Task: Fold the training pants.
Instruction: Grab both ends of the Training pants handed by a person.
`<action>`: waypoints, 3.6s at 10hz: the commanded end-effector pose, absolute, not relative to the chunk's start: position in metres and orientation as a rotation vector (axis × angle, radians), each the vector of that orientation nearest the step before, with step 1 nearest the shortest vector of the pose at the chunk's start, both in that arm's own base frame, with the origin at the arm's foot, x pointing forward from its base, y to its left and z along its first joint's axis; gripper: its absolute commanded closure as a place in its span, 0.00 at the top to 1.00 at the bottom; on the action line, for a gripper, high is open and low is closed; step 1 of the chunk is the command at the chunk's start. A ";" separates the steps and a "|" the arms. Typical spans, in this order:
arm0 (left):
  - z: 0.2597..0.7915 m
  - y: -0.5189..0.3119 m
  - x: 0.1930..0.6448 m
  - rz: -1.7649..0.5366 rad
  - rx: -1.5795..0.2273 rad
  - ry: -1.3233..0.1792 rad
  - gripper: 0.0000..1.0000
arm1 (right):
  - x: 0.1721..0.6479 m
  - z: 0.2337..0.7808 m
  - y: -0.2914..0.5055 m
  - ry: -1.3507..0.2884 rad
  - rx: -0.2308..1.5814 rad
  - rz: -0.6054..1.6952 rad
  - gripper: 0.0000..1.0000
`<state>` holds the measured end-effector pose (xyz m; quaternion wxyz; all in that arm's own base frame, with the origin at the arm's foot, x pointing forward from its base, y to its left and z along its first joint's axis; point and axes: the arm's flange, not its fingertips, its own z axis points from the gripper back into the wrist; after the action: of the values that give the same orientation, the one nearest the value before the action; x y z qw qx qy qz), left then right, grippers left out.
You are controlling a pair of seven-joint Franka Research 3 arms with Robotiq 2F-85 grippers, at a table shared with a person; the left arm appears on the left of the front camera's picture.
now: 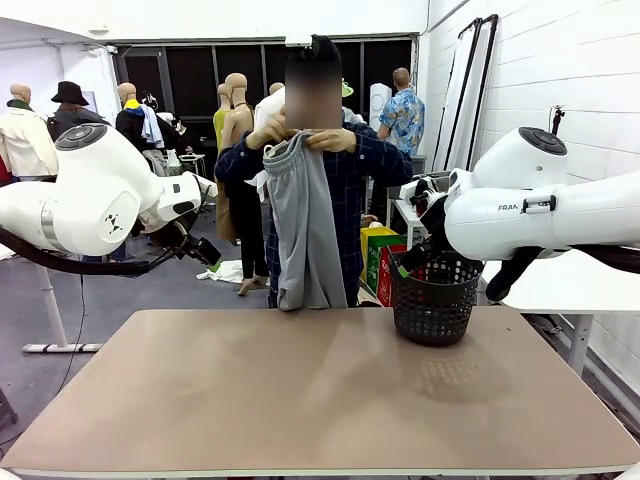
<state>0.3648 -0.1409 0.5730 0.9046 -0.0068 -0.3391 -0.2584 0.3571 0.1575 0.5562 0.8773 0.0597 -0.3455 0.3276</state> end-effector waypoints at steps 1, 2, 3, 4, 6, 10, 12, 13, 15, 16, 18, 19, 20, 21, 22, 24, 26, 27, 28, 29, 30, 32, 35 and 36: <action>0.573 -0.141 0.364 -0.535 -0.015 -0.702 1.00 | 0.357 0.557 0.158 -0.722 0.127 0.679 1.00; 0.573 -0.141 0.364 -0.535 -0.015 -0.702 1.00 | 0.357 0.557 0.158 -0.722 0.127 0.679 1.00; 0.573 -0.141 0.364 -0.535 -0.015 -0.702 1.00 | 0.357 0.557 0.158 -0.722 0.127 0.679 1.00; 0.573 -0.141 0.364 -0.535 -0.015 -0.702 1.00 | 0.357 0.557 0.158 -0.722 0.127 0.679 1.00; 0.573 -0.141 0.364 -0.535 -0.015 -0.702 1.00 | 0.357 0.557 0.158 -0.722 0.127 0.679 1.00; 0.573 -0.141 0.364 -0.535 -0.015 -0.702 1.00 | 0.357 0.557 0.158 -0.722 0.127 0.679 1.00; 0.573 -0.141 0.364 -0.535 -0.015 -0.702 1.00 | 0.357 0.557 0.158 -0.722 0.127 0.679 1.00; 0.573 -0.141 0.364 -0.535 -0.015 -0.702 1.00 | 0.357 0.557 0.158 -0.722 0.127 0.679 1.00; 0.573 -0.141 0.364 -0.535 -0.015 -0.702 1.00 | 0.357 0.557 0.158 -0.722 0.127 0.679 1.00; 0.573 -0.141 0.364 -0.535 -0.015 -0.702 1.00 | 0.357 0.557 0.158 -0.722 0.127 0.679 1.00; 0.573 -0.141 0.364 -0.535 -0.015 -0.702 1.00 | 0.357 0.557 0.158 -0.722 0.127 0.679 1.00; 0.573 -0.141 0.364 -0.535 -0.015 -0.702 1.00 | 0.357 0.557 0.158 -0.722 0.127 0.679 1.00; 0.573 -0.141 0.364 -0.535 -0.015 -0.702 1.00 | 0.357 0.557 0.158 -0.722 0.127 0.679 1.00; 0.573 -0.141 0.364 -0.535 -0.015 -0.702 1.00 | 0.357 0.557 0.158 -0.722 0.127 0.679 1.00; 0.573 -0.141 0.364 -0.535 -0.015 -0.702 1.00 | 0.357 0.557 0.158 -0.722 0.127 0.679 1.00; 0.573 -0.141 0.364 -0.535 -0.015 -0.702 1.00 | 0.357 0.557 0.158 -0.722 0.127 0.679 1.00; 0.573 -0.141 0.364 -0.535 -0.015 -0.702 1.00 | 0.357 0.557 0.158 -0.722 0.127 0.679 1.00; 0.573 -0.141 0.364 -0.535 -0.015 -0.702 1.00 | 0.357 0.557 0.158 -0.722 0.127 0.679 1.00; 0.573 -0.141 0.364 -0.535 -0.015 -0.702 1.00 | 0.357 0.557 0.158 -0.722 0.127 0.679 1.00; 0.573 -0.141 0.364 -0.535 -0.015 -0.702 1.00 | 0.357 0.557 0.158 -0.722 0.127 0.679 1.00; 0.573 -0.141 0.364 -0.535 -0.015 -0.702 1.00 | 0.357 0.557 0.158 -0.722 0.127 0.679 1.00; 0.573 -0.141 0.364 -0.535 -0.015 -0.702 1.00 | 0.357 0.557 0.158 -0.722 0.127 0.679 1.00; 0.573 -0.141 0.364 -0.535 -0.015 -0.702 1.00 | 0.357 0.557 0.158 -0.722 0.127 0.679 1.00; 0.573 -0.141 0.364 -0.535 -0.015 -0.702 1.00 | 0.357 0.557 0.158 -0.722 0.127 0.679 1.00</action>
<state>0.3648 -0.1409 0.5730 0.9046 -0.0068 -0.3391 -0.2584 0.3571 0.1575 0.5562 0.8773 0.0597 -0.3455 0.3276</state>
